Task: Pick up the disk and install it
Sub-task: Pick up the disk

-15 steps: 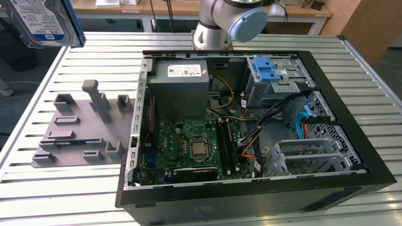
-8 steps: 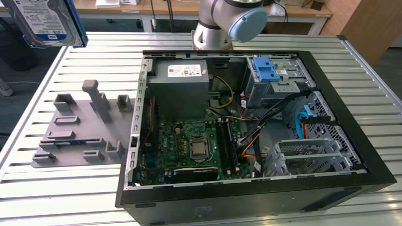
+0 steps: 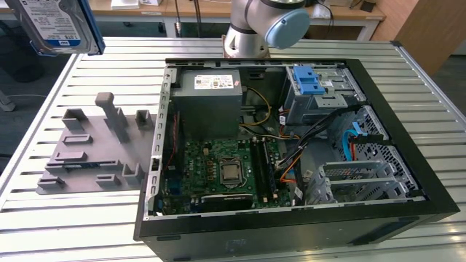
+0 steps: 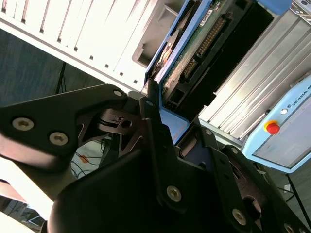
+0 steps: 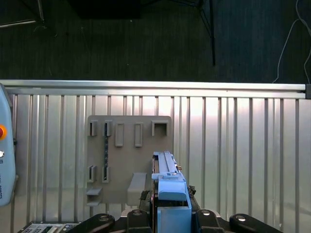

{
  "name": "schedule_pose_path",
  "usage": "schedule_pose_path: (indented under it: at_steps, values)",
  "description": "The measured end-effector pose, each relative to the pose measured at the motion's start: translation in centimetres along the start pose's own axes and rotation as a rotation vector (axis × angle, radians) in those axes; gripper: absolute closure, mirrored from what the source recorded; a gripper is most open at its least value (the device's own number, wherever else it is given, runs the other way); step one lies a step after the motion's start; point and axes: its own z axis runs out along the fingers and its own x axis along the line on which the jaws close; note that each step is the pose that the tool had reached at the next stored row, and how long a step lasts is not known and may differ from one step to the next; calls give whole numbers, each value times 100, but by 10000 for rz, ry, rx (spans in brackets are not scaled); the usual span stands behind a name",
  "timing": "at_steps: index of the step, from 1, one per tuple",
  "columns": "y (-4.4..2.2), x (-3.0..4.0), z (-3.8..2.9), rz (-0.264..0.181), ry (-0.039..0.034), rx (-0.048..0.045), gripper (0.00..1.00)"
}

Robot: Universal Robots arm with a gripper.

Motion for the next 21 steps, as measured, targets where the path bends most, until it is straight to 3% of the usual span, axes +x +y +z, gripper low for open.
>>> schedule_pose_path:
  at_steps: [21]
  values:
    - [-182,0,-2,0,0,0,64]
